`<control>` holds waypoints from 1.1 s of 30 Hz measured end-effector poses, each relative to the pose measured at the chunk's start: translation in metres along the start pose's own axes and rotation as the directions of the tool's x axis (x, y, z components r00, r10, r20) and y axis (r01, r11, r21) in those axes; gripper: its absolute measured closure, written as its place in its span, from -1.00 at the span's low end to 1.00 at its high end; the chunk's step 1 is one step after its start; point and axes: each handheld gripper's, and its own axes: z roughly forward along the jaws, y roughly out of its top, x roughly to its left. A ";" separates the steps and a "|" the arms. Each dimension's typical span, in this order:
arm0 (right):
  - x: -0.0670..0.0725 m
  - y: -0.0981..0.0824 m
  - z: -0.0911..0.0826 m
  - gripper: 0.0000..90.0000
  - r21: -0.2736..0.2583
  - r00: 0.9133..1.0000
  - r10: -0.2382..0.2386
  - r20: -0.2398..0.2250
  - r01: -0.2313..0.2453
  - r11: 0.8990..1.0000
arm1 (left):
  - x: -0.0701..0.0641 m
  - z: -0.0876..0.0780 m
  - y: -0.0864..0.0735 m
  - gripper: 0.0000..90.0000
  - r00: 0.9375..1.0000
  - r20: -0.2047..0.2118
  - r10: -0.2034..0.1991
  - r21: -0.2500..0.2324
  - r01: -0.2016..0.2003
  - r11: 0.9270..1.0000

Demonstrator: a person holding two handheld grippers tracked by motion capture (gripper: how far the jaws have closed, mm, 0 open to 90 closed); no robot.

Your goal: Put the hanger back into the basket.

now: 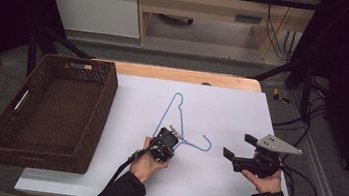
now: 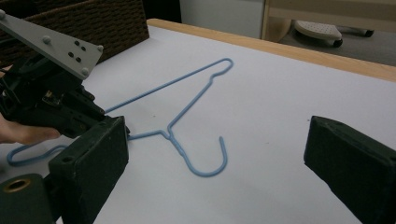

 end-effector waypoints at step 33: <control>0.029 -0.011 0.035 -0.73 0.086 0.993 -0.027 -0.117 0.037 0.996 | 0.022 -0.043 -0.014 0.94 0.996 0.053 -0.074 -0.186 0.083 0.979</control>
